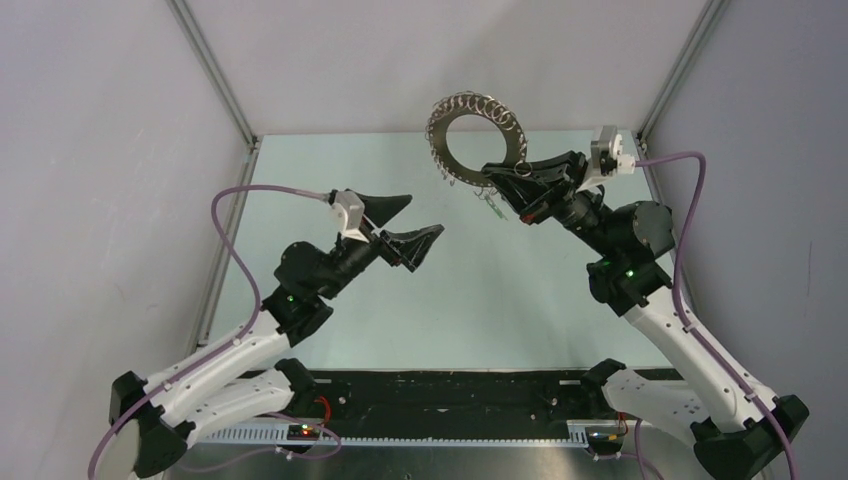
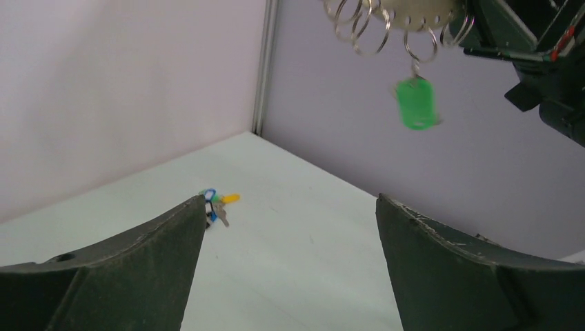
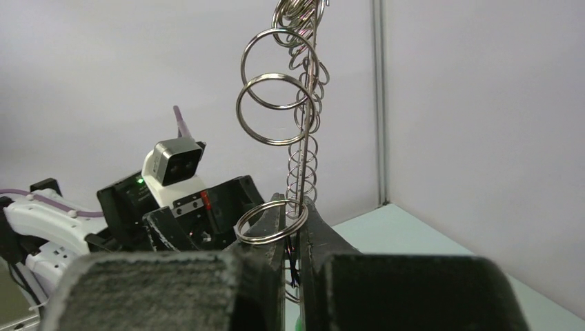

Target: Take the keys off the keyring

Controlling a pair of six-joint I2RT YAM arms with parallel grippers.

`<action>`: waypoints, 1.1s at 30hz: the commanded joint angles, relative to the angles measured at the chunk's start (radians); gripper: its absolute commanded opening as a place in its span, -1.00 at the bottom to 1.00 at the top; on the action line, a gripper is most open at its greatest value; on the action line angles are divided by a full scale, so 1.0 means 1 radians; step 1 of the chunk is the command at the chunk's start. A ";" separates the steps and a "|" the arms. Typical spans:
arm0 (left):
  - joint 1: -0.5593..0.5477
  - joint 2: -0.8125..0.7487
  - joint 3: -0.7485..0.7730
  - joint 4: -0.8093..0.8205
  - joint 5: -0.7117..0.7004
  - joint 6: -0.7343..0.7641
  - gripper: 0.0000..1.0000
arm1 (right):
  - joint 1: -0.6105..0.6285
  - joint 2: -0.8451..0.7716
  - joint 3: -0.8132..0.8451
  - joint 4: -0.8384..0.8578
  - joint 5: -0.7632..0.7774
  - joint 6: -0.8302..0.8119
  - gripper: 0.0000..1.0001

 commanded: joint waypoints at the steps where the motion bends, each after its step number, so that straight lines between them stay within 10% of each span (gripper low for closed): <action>1: -0.005 0.043 0.005 0.225 0.025 0.108 0.90 | 0.040 0.009 0.031 0.085 0.004 0.004 -1.00; 33: -0.006 0.076 -0.008 0.305 0.107 0.112 0.54 | 0.148 0.088 0.125 0.048 0.061 -0.095 -1.00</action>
